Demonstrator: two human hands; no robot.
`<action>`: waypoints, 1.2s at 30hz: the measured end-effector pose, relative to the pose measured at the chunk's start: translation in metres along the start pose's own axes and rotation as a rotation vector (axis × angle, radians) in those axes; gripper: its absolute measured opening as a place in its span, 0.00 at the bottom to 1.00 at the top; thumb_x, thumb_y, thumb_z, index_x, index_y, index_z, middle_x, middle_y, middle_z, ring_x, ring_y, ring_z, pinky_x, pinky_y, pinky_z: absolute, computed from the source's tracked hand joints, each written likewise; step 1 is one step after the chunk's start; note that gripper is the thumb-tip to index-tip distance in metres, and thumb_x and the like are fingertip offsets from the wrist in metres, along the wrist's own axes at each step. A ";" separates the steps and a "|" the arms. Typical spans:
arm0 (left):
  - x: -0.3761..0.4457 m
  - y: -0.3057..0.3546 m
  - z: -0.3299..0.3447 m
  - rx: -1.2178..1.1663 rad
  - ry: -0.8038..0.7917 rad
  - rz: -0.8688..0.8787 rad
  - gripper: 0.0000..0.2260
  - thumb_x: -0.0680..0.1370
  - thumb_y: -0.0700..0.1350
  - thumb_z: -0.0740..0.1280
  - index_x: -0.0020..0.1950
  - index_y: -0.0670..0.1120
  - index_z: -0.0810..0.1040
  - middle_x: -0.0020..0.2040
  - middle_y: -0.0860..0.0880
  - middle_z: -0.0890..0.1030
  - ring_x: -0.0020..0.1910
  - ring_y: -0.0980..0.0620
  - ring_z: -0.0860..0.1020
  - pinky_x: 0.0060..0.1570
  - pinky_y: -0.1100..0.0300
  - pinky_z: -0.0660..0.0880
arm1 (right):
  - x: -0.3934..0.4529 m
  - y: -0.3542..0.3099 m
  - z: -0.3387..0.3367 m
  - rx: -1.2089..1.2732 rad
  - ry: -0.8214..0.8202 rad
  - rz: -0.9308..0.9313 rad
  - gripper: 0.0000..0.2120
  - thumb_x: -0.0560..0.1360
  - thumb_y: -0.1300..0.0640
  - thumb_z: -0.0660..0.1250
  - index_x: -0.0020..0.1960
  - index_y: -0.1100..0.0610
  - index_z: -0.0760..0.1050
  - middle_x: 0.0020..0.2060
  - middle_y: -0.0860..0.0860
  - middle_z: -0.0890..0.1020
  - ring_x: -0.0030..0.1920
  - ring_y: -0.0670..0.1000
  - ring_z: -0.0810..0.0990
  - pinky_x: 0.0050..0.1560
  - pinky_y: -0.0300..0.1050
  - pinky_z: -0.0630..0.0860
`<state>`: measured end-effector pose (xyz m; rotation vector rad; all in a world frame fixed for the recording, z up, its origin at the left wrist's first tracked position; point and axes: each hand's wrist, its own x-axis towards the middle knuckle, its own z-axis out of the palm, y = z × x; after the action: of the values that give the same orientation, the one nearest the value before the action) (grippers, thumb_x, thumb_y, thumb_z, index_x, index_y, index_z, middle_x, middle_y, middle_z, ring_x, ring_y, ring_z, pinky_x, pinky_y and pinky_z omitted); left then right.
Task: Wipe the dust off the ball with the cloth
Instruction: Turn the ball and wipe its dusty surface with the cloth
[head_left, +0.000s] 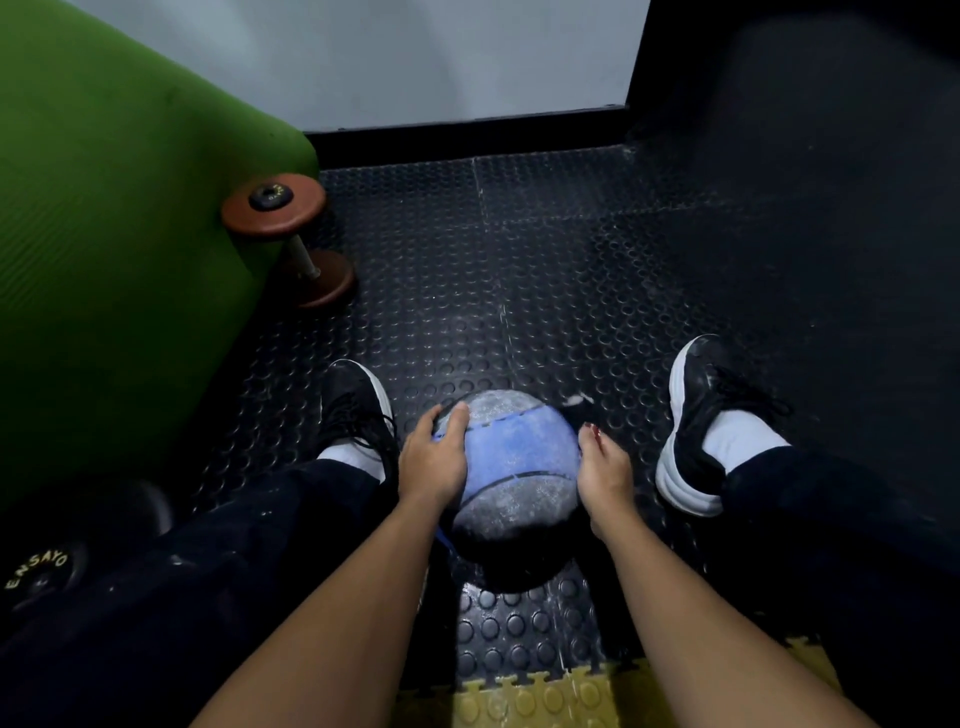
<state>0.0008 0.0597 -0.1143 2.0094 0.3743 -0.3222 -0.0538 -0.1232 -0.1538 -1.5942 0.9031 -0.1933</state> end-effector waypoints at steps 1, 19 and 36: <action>-0.001 -0.001 0.000 -0.004 0.001 -0.001 0.28 0.78 0.67 0.62 0.74 0.55 0.73 0.73 0.50 0.74 0.72 0.47 0.71 0.72 0.49 0.66 | 0.002 0.004 0.001 -0.006 0.012 0.078 0.17 0.80 0.49 0.62 0.52 0.61 0.82 0.48 0.55 0.84 0.50 0.55 0.80 0.53 0.48 0.74; 0.001 -0.003 0.003 -0.051 0.082 -0.089 0.28 0.77 0.69 0.60 0.73 0.58 0.73 0.73 0.49 0.75 0.71 0.45 0.72 0.69 0.49 0.66 | -0.003 -0.056 0.012 -0.289 -0.142 -0.271 0.13 0.78 0.53 0.63 0.38 0.57 0.77 0.36 0.50 0.81 0.37 0.48 0.76 0.38 0.43 0.71; 0.011 -0.008 -0.008 -0.090 0.063 -0.147 0.26 0.80 0.67 0.57 0.72 0.54 0.75 0.72 0.48 0.75 0.70 0.44 0.72 0.65 0.52 0.66 | -0.039 -0.025 0.020 -0.092 -0.120 -0.550 0.17 0.78 0.51 0.61 0.60 0.57 0.81 0.56 0.45 0.82 0.56 0.41 0.79 0.58 0.33 0.72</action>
<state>0.0085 0.0715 -0.1218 1.9110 0.5682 -0.3285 -0.0579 -0.0837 -0.1222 -1.8924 0.3683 -0.4397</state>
